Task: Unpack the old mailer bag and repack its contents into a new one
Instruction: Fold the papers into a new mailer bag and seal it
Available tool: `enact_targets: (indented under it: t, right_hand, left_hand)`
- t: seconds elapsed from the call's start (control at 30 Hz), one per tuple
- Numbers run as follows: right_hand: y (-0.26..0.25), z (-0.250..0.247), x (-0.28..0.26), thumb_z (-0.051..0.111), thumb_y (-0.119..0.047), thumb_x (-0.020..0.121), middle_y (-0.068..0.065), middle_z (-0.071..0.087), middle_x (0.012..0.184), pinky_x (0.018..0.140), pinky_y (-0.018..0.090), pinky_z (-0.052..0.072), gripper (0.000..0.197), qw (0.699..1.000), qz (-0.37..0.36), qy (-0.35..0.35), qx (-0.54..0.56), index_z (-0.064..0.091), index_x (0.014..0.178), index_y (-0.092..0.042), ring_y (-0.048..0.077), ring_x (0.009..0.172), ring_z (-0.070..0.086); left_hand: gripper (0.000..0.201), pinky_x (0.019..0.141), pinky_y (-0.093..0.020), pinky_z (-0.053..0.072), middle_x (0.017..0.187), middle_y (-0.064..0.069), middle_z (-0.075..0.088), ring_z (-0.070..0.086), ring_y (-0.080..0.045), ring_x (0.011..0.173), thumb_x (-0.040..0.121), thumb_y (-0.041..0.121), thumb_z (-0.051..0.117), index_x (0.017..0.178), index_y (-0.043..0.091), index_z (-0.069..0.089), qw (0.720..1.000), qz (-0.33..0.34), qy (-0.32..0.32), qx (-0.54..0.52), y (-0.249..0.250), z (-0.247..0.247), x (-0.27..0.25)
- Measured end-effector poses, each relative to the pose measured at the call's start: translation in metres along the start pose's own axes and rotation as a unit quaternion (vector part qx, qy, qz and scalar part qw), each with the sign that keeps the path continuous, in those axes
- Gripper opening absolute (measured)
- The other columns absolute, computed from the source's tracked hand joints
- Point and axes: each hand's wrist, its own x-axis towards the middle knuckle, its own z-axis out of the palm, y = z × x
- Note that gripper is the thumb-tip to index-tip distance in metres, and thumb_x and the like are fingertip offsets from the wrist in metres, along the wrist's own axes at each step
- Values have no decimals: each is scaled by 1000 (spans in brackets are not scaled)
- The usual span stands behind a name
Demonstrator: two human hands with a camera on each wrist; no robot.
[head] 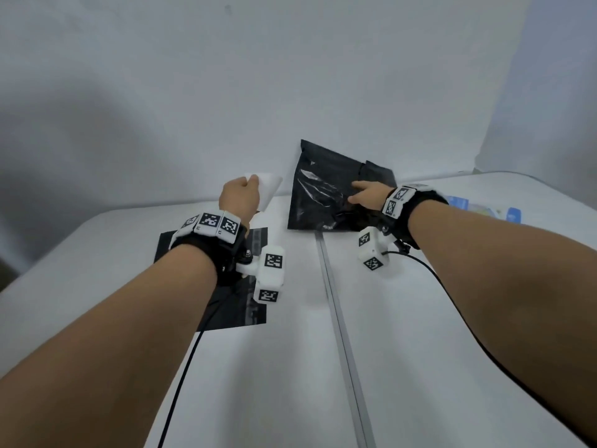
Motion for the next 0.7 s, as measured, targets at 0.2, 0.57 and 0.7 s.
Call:
enact_targets:
  t: [0.2,0.57,0.7]
  right_hand:
    - [11,-6,-8,52,-5,91,-3,70,79,77,20,55,16,970,-3,58,237,68,94,-4,9,73,66]
    - [33,-22,-110,51,-39,95,15,63,99,65,26,59,42,841,34,-90,533,51,120,-5,25,78,67]
    - [64,-38,-128,46,0,94,14,61,101,52,19,56,36,830,42,-21,555,50,129,4,19,74,61]
  left_hand:
    - [44,53,-30,23,58,-3,28,29,-21,58,96,29,39,57,14,26,996,59,-10,71,16,19,-18]
    - [39,55,-27,21,54,3,37,37,-11,54,98,34,42,64,15,38,906,340,-175,183,79,61,-109]
    - [35,53,-24,27,57,5,41,39,-5,55,98,33,43,72,11,49,881,365,-225,199,91,83,-142]
